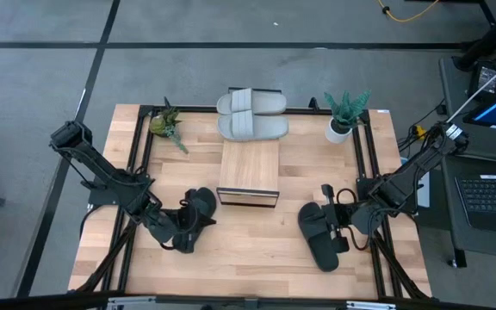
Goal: Pick and place slides into the shelf
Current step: Put the right black slide on the shelf
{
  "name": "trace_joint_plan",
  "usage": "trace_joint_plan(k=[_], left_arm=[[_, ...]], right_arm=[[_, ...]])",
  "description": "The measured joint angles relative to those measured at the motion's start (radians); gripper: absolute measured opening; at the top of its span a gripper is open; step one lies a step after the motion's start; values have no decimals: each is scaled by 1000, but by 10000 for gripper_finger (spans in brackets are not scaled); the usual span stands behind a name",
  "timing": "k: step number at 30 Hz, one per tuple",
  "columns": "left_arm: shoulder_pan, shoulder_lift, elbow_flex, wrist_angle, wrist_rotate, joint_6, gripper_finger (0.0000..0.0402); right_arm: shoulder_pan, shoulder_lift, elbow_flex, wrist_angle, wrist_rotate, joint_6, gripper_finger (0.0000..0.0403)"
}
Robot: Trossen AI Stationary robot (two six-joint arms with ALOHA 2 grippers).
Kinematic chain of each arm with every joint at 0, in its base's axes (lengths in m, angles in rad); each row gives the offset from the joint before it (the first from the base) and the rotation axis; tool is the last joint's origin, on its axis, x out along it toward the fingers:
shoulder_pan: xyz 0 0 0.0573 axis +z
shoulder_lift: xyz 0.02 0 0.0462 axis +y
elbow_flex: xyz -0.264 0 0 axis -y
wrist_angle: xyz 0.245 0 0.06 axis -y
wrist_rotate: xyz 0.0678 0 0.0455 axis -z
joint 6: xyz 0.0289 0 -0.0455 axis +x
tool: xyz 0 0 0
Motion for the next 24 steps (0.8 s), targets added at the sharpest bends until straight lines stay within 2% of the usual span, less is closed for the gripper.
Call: trace_joint_plan(k=[4, 8, 12, 20, 24], left_arm=[[-1, 0, 0, -56, 32, -45, 0], [-2, 0, 0, -139, 89, -200, 0], [-8, 0, 0, -206, 95, -316, 0], [-8, 0, 0, -211, 95, -340, 0], [-8, 0, 0, -210, 91, -340, 0]], right_arm=[[0, 0, 0, 0, 0, -3, 5], [0, 0, 0, 0, 0, -4, 5], [0, 0, 0, 0, 1, -12, 5], [-1, 0, 0, 5, 2, -2, 6], [-43, 0, 7, -19, -5, 74, 16]])
